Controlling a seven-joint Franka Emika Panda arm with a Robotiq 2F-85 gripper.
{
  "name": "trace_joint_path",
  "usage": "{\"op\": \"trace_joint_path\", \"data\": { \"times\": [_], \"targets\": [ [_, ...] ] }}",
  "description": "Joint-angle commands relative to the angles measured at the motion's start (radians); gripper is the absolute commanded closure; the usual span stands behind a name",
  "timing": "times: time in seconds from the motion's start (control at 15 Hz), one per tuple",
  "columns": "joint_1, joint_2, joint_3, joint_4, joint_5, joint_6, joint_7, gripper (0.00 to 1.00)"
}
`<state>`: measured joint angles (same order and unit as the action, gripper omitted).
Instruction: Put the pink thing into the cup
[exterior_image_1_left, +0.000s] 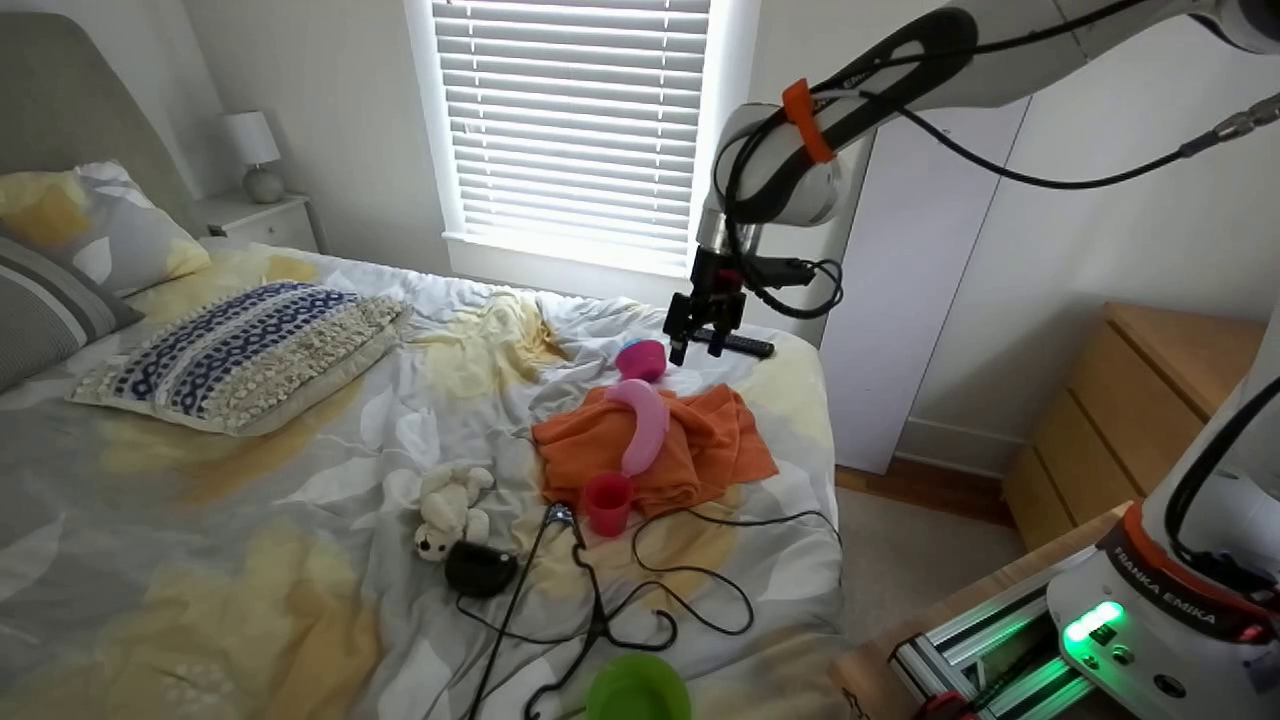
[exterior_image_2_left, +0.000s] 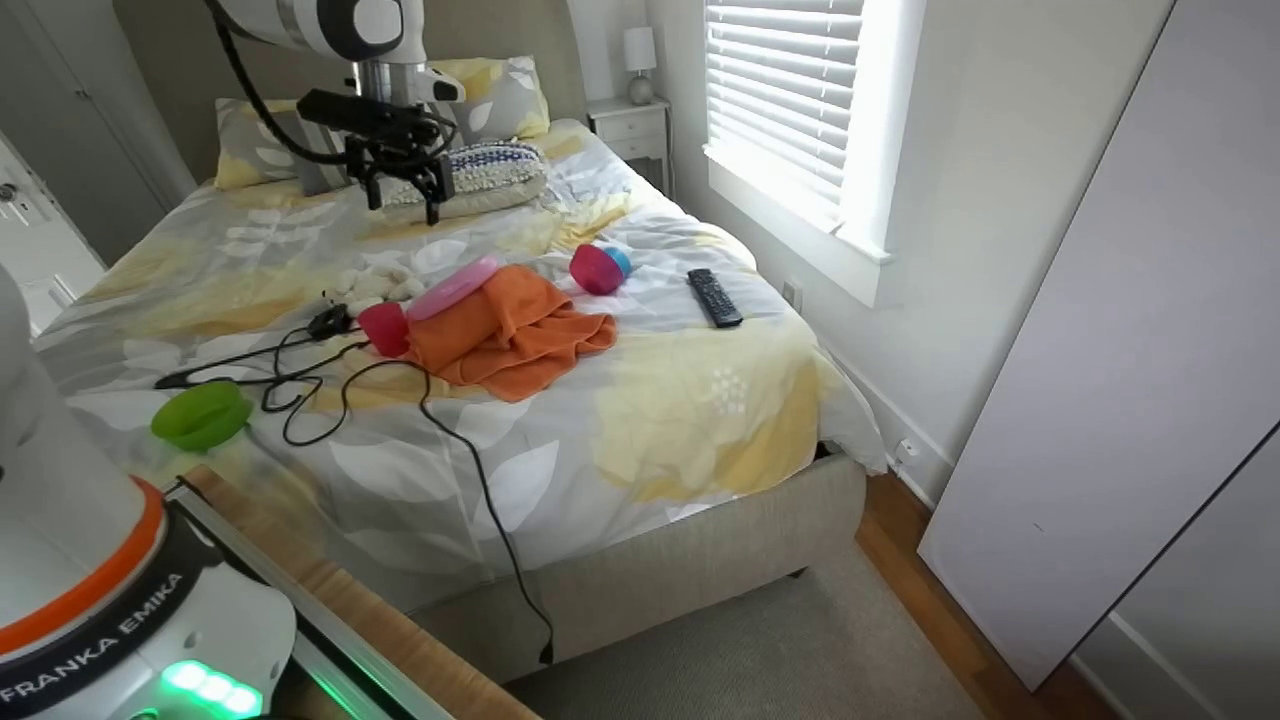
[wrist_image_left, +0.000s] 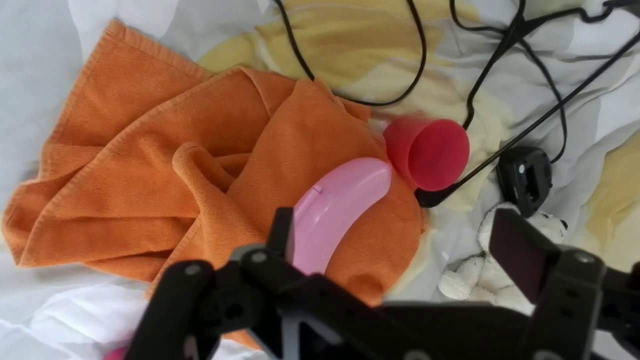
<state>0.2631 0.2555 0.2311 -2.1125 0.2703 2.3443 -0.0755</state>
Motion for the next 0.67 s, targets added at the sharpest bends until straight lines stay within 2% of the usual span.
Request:
{"op": "trace_joint_path", "data": {
  "times": [0.0,0.27,0.6],
  "targets": [
    [0.008,0.105,0.006,0.037,-0.019,0.071,0.092,0.00],
    [0.025,0.207,0.003,0.080,-0.027,0.173,0.158,0.00],
    [0.063,0.294,-0.043,0.142,-0.112,0.242,0.262,0.00]
  ]
}}
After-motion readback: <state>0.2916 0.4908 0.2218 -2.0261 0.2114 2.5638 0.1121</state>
